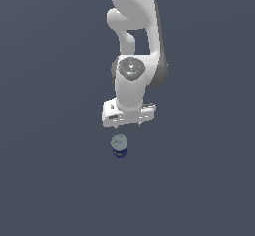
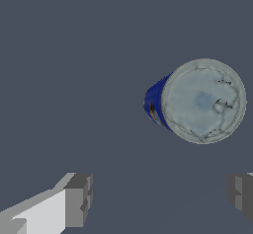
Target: Pick up the object and move it to a goal position.
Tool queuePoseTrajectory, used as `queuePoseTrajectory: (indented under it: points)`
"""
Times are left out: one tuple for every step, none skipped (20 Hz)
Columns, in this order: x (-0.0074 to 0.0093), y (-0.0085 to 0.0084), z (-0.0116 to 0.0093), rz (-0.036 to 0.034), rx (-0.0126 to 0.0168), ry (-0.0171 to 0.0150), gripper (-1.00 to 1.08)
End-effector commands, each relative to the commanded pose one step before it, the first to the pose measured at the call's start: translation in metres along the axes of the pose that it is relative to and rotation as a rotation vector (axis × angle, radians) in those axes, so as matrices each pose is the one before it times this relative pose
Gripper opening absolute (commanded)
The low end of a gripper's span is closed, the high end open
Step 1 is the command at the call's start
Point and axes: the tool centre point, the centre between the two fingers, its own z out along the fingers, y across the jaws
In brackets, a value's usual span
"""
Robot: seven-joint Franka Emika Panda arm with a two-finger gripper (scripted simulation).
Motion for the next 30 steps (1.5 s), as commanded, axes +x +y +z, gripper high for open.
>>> queuePoseTrajectory:
  points:
    - [0.00918, 0.00716, 0.00160, -0.04198, 0.00334, 0.00329, 1.00]
    - [0.00397, 0.00341, 0.00075, -0.01915, 0.00159, 0.00167, 1.00]
    - [0.00395, 0.00364, 0.00080, -0.01974, 0.00167, 0.00180, 1.00]
    - [0.00363, 0.00357, 0.00079, -0.01878, 0.00161, 0.00179, 1.00]
    - [0.00328, 0.00347, 0.00077, -0.01765, 0.00154, 0.00175, 1.00]
    - [0.00296, 0.00334, 0.00074, -0.01654, 0.00145, 0.00170, 1.00]
    - [0.00266, 0.00319, 0.00071, -0.01543, 0.00137, 0.00165, 1.00]
    - [0.00238, 0.00303, 0.00067, -0.01433, 0.00128, 0.00158, 1.00]
    - [0.00213, 0.00284, 0.00063, -0.01325, 0.00119, 0.00150, 1.00]
    - [0.00188, 0.00267, 0.00059, -0.01214, 0.00109, 0.00142, 1.00]
    - [0.00166, 0.00246, 0.00055, -0.01108, 0.00100, 0.00132, 1.00]
    - [0.00145, 0.00224, 0.00050, -0.01001, 0.00090, 0.00122, 1.00]
    - [0.00125, 0.00204, 0.00045, -0.00893, 0.00080, 0.00111, 1.00]
    - [0.00107, 0.00181, 0.00040, -0.00787, 0.00071, 0.00100, 1.00]
    - [0.00091, 0.00157, 0.00035, -0.00682, 0.00061, 0.00088, 1.00]
    - [0.00074, 0.00135, 0.00030, -0.00575, 0.00052, 0.00075, 1.00]
    - [0.00060, 0.00109, 0.00024, -0.00472, 0.00042, 0.00062, 1.00]
    - [0.00044, 0.00089, 0.00019, -0.00361, 0.00032, 0.00048, 1.00]
    - [0.00033, 0.00060, 0.00014, -0.00264, 0.00024, 0.00035, 1.00]
    - [0.00018, 0.00040, 0.00008, -0.00152, 0.00014, 0.00020, 1.00]
    - [0.00011, 0.00003, 0.00002, -0.00068, 0.00006, 0.00009, 1.00]
    - [-0.00066, -0.00039, -0.00003, 0.00402, -0.00032, -0.00068, 1.00]
    - [-0.00001, 0.00002, 0.00042, 0.00000, 0.00000, 0.00000, 1.00]
    - [-0.00003, 0.00006, 0.00125, 0.00000, 0.00000, 0.00000, 1.00]
    - [-0.00006, 0.00010, 0.00208, 0.00000, 0.00000, 0.00000, 1.00]
    - [0.00012, -0.00027, 0.00286, -0.00068, 0.00006, 0.00011, 1.00]
    - [-0.00013, 0.00017, 0.00374, 0.00000, 0.00000, 0.00000, 1.00]
    - [0.00003, -0.00022, 0.00452, -0.00068, 0.00006, 0.00011, 1.00]
    - [-0.00023, 0.00021, 0.00537, 0.00000, 0.00000, 0.00000, 1.00]
    - [-0.00008, -0.00018, 0.00608, -0.00068, 0.00006, 0.00011, 1.00]
